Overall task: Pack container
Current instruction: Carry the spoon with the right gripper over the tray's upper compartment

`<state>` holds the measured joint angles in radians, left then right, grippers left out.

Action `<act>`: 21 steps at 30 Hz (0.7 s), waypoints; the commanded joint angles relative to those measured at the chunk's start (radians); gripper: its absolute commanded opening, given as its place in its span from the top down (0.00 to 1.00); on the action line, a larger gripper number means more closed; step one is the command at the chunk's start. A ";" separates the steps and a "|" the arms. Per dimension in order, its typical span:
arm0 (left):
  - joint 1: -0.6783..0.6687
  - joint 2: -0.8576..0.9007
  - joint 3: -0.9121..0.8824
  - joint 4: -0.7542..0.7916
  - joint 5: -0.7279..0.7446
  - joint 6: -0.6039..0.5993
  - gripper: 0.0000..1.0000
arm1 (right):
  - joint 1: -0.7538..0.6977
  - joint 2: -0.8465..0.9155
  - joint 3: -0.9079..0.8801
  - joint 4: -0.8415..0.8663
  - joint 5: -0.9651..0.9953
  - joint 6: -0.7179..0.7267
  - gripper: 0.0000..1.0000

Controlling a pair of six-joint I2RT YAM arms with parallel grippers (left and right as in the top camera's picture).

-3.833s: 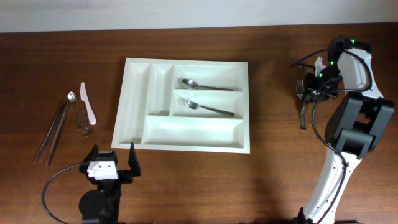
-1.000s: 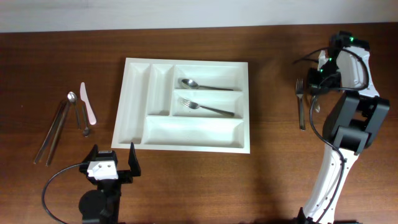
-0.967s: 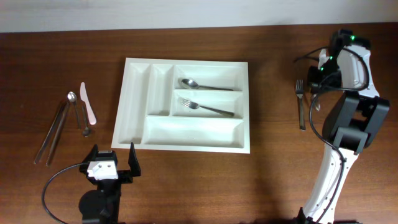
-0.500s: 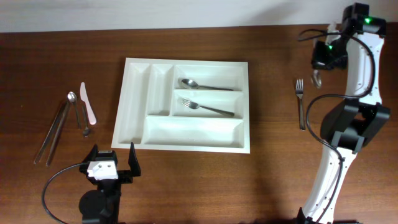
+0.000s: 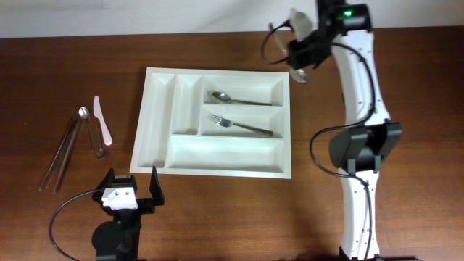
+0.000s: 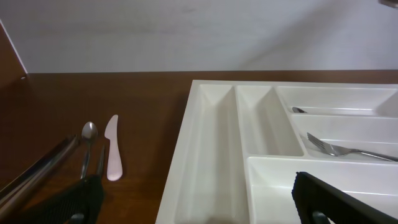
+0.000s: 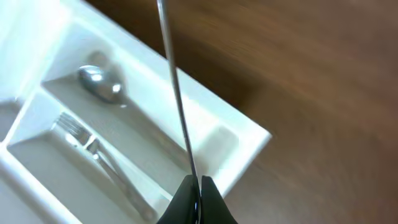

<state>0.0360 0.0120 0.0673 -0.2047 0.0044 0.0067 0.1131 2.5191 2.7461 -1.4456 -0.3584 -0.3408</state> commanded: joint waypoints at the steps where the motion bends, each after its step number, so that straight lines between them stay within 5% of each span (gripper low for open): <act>1: 0.006 -0.006 -0.006 0.002 0.008 0.008 0.01 | 0.019 -0.008 -0.006 0.010 -0.012 -0.151 0.96; 9: 0.006 -0.006 -0.006 0.002 0.008 0.008 0.01 | 0.065 -0.008 -0.160 0.045 -0.128 -0.439 0.96; 21: 0.006 -0.006 -0.006 0.003 0.008 0.008 0.01 | 0.172 -0.008 -0.300 0.281 -0.117 -0.466 0.96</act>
<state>0.0360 0.0120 0.0673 -0.2047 0.0044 0.0067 0.2649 2.5202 2.4474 -1.1828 -0.4515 -0.7860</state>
